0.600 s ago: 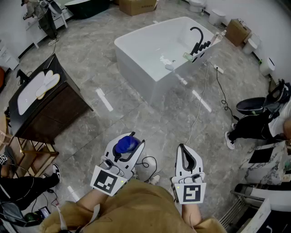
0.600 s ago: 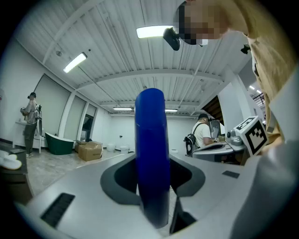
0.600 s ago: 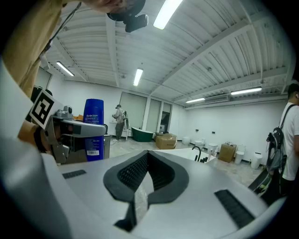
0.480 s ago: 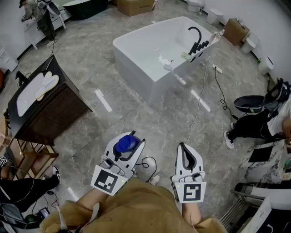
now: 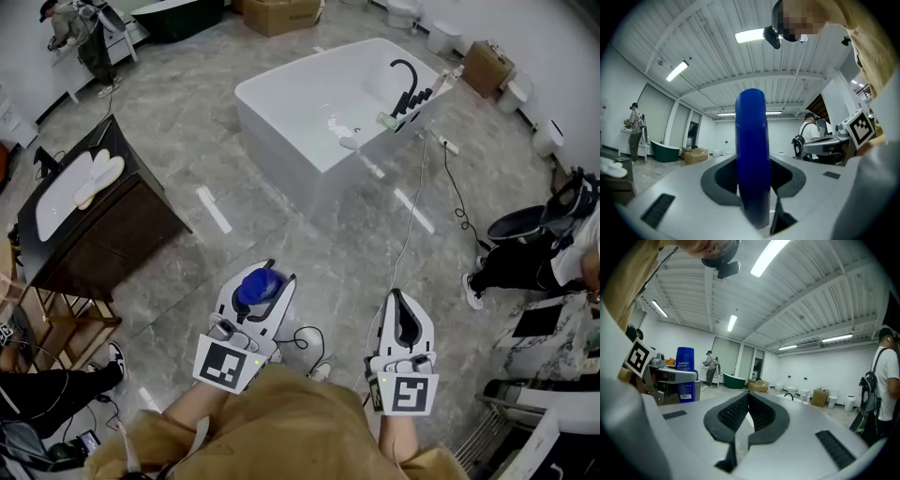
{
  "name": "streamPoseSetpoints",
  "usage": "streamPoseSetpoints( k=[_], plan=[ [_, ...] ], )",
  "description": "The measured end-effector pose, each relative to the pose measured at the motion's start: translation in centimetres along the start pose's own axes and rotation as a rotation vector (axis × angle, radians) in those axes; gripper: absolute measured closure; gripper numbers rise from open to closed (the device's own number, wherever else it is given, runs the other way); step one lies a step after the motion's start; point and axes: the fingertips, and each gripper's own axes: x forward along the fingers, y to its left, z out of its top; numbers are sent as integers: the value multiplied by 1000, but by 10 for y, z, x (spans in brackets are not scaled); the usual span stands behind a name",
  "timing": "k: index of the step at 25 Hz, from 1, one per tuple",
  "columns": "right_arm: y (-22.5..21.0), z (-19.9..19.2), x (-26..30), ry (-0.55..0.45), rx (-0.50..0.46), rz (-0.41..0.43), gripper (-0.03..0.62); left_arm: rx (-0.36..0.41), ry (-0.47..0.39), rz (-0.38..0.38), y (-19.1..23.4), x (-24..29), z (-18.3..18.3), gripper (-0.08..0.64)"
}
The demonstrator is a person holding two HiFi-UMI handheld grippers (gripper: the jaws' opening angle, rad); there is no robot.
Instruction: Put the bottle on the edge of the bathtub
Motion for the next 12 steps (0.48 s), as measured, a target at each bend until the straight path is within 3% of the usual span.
streamPoseSetpoints(
  k=[12],
  plan=[
    [34, 12, 8, -15, -56, -59, 588, -28, -10, -27, 32, -19, -7, 413]
  ],
)
